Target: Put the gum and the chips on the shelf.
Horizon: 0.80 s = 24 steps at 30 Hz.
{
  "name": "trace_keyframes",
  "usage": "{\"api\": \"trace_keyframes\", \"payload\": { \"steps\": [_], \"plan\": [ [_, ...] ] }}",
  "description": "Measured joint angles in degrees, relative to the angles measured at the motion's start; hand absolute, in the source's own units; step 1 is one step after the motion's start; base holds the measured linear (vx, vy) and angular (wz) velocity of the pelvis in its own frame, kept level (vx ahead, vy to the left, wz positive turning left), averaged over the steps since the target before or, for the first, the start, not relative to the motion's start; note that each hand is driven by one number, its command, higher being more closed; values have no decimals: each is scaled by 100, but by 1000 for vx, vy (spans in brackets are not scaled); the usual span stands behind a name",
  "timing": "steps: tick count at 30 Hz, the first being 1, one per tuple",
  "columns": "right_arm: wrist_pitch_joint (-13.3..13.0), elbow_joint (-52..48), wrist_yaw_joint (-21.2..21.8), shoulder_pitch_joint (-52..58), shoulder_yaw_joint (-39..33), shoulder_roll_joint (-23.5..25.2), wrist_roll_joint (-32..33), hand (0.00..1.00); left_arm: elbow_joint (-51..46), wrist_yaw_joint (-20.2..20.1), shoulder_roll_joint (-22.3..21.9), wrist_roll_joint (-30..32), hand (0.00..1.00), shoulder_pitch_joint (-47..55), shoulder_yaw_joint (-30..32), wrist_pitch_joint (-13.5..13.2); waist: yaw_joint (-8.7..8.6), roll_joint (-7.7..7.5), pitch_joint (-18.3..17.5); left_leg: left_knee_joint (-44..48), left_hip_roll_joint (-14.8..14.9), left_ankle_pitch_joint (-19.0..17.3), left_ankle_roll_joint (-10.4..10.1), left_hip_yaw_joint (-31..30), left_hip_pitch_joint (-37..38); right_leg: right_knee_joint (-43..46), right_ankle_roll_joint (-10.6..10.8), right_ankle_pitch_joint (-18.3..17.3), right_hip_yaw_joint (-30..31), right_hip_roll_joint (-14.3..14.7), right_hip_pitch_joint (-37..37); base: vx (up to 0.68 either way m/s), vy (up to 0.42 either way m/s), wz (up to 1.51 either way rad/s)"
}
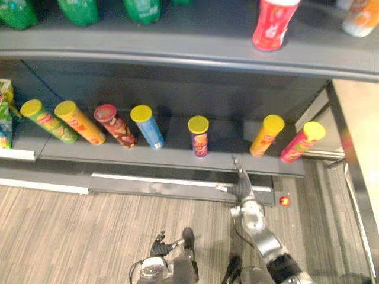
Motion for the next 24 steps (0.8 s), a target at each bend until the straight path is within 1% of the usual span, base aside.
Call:
{"api": "trace_keyframes", "payload": {
  "steps": [1, 2, 3, 4, 6, 8, 9, 10, 11, 13, 14, 15, 16, 17, 19, 20, 21, 23, 24],
  "plan": [
    [-47, 131, 185, 210, 18, -39, 32, 0, 56, 11, 4, 93, 0, 9, 99, 48, -59, -41, -57, -1, -15, -15, 2, 1, 90, -98, 21, 43, 52, 2, 103, 70, 31, -23],
    [-52, 241, 359, 423, 15, -109, 178, 0, 110, 27, -3, 108, 0, 11, 188, 72, -80, -72, -88, -3, -20, -46, -3, 5, 188, -189, 30, 87, 114, 16, 201, 64, 24, -22],
    [-59, 316, 441, 527, 6, -148, 228, 0, 147, 40, -2, 135, 0, 16, 208, 85, -107, -77, -128, -4, -22, -53, -1, 4, 210, -238, 30, 109, 126, 23, 238, 48, 16, -15],
    [-67, 479, 646, 725, -20, -211, 343, 0, 178, 69, -6, 299, 0, 30, 274, 90, -159, -83, -172, -7, -30, -71, 2, 5, 271, -317, 42, 144, 134, 31, 328, 19, 14, -8],
    [-80, 784, 903, 1011, -91, -284, 405, 0, 188, 76, -19, 477, 0, 67, 416, 84, -189, -98, -212, -19, -34, -119, 4, 38, 422, -388, 53, 161, 183, 40, 476, 8, 12, -11],
    [-86, 1312, 1204, 1415, -467, -321, 623, 0, 191, 69, -43, 525, 0, 184, 617, 85, -193, -97, -382, -45, -33, -174, -5, 135, 563, -438, 56, 172, 275, 44, 586, 1, 9, -19],
    [-86, 1479, 1258, 1492, -592, -322, 731, 0, 191, 65, -62, 524, 0, 219, 689, 85, -195, -94, -429, -45, -35, -190, -7, 155, 587, -446, 56, 172, 305, 44, 601, 21, 12, -18],
    [-76, 1860, 1330, 1622, -837, -332, 902, 0, 203, 59, -89, 524, 0, 278, 846, 89, -206, -78, -534, -46, -38, -209, -2, 169, 599, -482, 59, 173, 332, 46, 616, 25, 11, -11],
    [-70, 2001, 1362, 1668, -967, -346, 945, 0, 203, 56, -104, 504, 0, 303, 904, 91, -208, -75, -564, -47, -42, -213, -2, 177, 612, -511, 64, 176, 347, 47, 630, 25, 12, -13],
    [-77, 2605, 1372, 1538, -1610, -413, 1113, 0, 260, -5, -148, 426, 0, 322, 1221, 170, -231, -51, -589, -49, -49, -240, -7, 179, 728, -593, 90, 202, 386, 59, 766, 6, 12, -7],
    [-64, 2738, 1368, 1496, -1729, -417, 1147, 0, 265, -18, -156, 408, 0, 325, 1280, 195, -229, -46, -592, -50, -53, -250, -3, 180, 762, -615, 89, 208, 387, 59, 808, 0, 0, 0],
    [-40, 3033, 1374, 1432, -1940, -427, 1299, 0, 272, -39, -180, 287, 0, 368, 1350, 211, -228, -11, -633, -50, -60, -276, -9, 188, 784, -620, 89, 209, 398, 54, 830, 0, 0, 0],
    [-38, 3203, 1376, 1394, -2095, -415, 1364, 0, 270, -50, -198, 238, 0, 402, 1412, 208, -227, -41, -687, -50, -67, -279, 0, 188, 798, -626, 90, 213, 398, 50, 848, 30, 19, -1],
    [-34, 3415, 1383, 1341, -2284, -411, 1463, 0, 272, -55, -213, 204, 0, 411, 1497, 209, -227, -16, -683, -50, -77, -287, 8, 189, 832, -638, 87, 218, 399, 44, 887, 44, 18, 0],
    [-18, 3732, 1427, 1238, -2609, -412, 1467, 0, 287, -63, -225, 195, 0, 413, 1557, 207, -222, -21, -683, -51, -118, -300, 16, 192, 899, -672, 95, 223, 400, 35, 974, 38, 22, 1],
    [31, 3957, 1458, 1188, -2859, -416, 1473, 0, 313, -101, -226, 194, 0, 412, 1573, 206, -223, -9, -687, -51, -137, -311, 14, 192, 943, -707, 101, 227, 400, 29, 1032, 0, 0, 0],
    [73, 4011, 1464, 1185, -2973, -416, 1485, 0, 319, -127, -226, 190, 0, 412, 1589, 205, -223, -9, -683, -52, -145, -322, 17, 192, 971, -724, 102, 228, 399, 25, 1068, 32, 24, 0],
    [244, 4242, 1474, 1212, -3332, -416, 1570, 0, 386, -178, -227, 137, 0, 410, 1677, 206, -237, 4, -699, -53, -165, -344, 13, 201, 986, -743, 104, 227, 401, 9, 1089, 41, 17, -1],
    [272, 4293, 1471, 1233, -3435, -406, 1578, 0, 409, -186, -227, 63, 0, 410, 1682, 207, -247, 6, -697, -53, -168, -347, 12, 201, 984, -753, 106, 228, 401, 8, 1089, 50, 13, 0]
  ]
}}
